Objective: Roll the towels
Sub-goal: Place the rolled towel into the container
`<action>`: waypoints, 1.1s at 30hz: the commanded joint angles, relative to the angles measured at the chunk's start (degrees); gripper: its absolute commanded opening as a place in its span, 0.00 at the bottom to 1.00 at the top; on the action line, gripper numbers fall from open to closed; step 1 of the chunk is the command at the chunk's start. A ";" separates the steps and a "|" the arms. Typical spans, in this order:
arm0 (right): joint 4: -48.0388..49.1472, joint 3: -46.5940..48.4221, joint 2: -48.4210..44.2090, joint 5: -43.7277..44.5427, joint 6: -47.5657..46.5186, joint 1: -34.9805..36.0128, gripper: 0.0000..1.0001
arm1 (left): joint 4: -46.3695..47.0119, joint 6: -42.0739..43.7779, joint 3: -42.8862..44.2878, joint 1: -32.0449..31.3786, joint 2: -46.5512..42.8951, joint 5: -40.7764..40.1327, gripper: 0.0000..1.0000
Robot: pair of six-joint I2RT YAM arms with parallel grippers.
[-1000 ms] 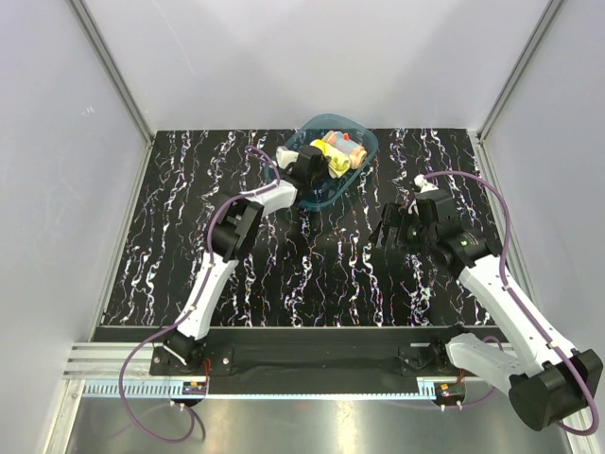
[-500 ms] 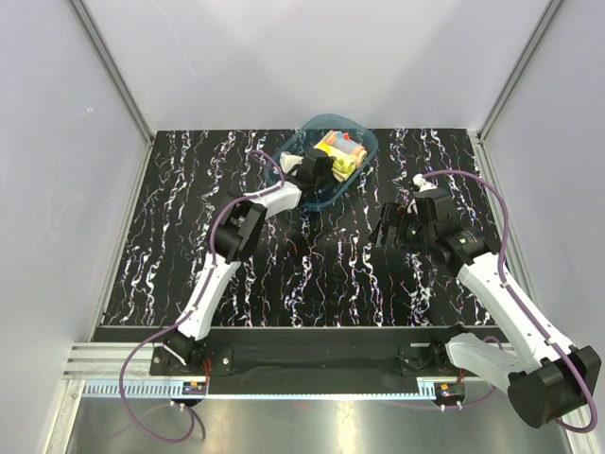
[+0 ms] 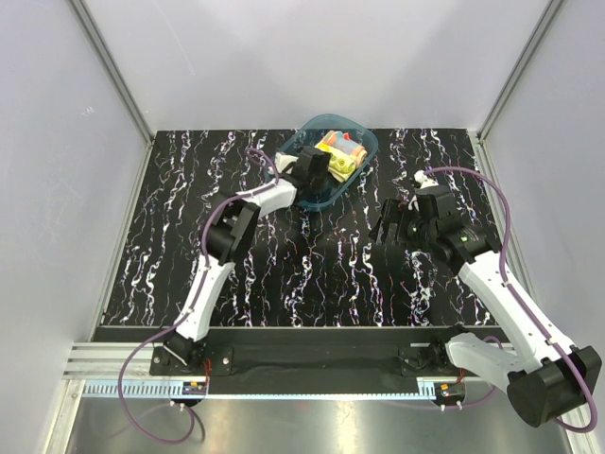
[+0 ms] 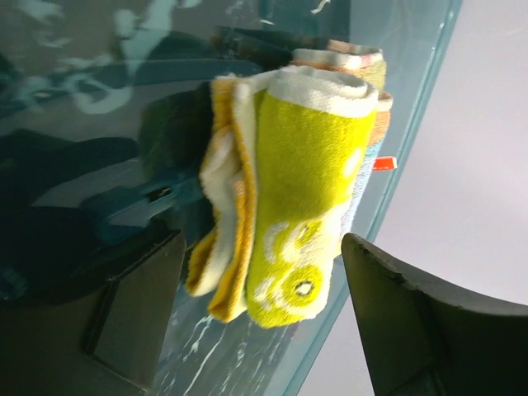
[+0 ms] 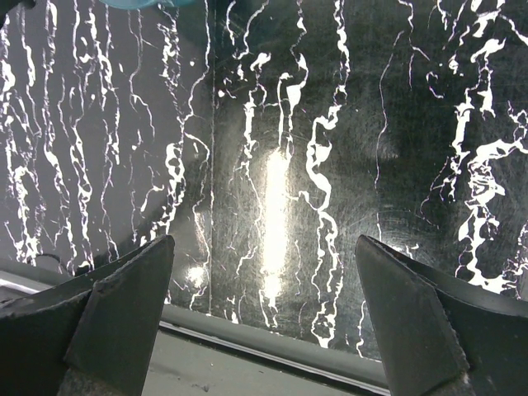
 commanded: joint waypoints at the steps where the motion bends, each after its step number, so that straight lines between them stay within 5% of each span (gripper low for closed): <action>1: 0.09 3.60 -0.14 0.47 -0.27 -0.56 0.98 | -3.96 1.89 -2.60 0.74 -6.35 0.43 0.84; 11: -1.40 5.00 -0.58 1.70 -0.10 -0.47 0.98 | -7.39 12.24 -7.17 2.68 -19.88 -2.11 0.88; 23: -2.37 7.99 -0.67 -0.05 1.66 -0.56 0.98 | -7.39 48.63 -28.25 5.23 -54.41 -7.74 0.89; 33: 0.61 8.17 -1.72 -5.32 3.59 -0.47 0.96 | -1.96 88.54 -54.70 5.31 -89.22 -11.50 0.98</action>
